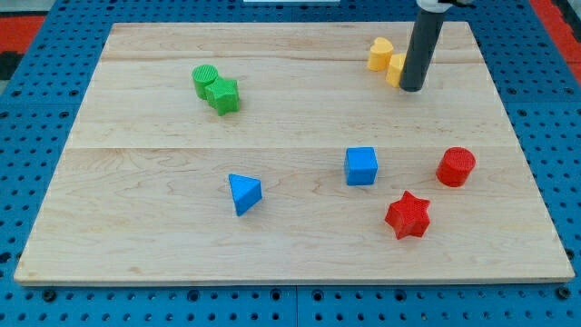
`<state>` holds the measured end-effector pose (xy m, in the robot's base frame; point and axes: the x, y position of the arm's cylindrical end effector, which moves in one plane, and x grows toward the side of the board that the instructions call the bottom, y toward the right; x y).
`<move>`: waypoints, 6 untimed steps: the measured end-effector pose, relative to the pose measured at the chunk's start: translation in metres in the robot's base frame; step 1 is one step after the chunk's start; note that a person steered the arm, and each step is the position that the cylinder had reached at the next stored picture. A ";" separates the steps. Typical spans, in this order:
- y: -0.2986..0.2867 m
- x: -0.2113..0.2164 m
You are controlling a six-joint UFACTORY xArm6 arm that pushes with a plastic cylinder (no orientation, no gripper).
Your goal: Push the blue cube and the blue triangle towards the bottom left
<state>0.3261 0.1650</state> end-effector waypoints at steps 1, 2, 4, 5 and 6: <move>0.000 -0.017; -0.001 0.012; -0.030 0.106; -0.055 0.143; -0.112 0.176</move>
<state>0.5017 0.0529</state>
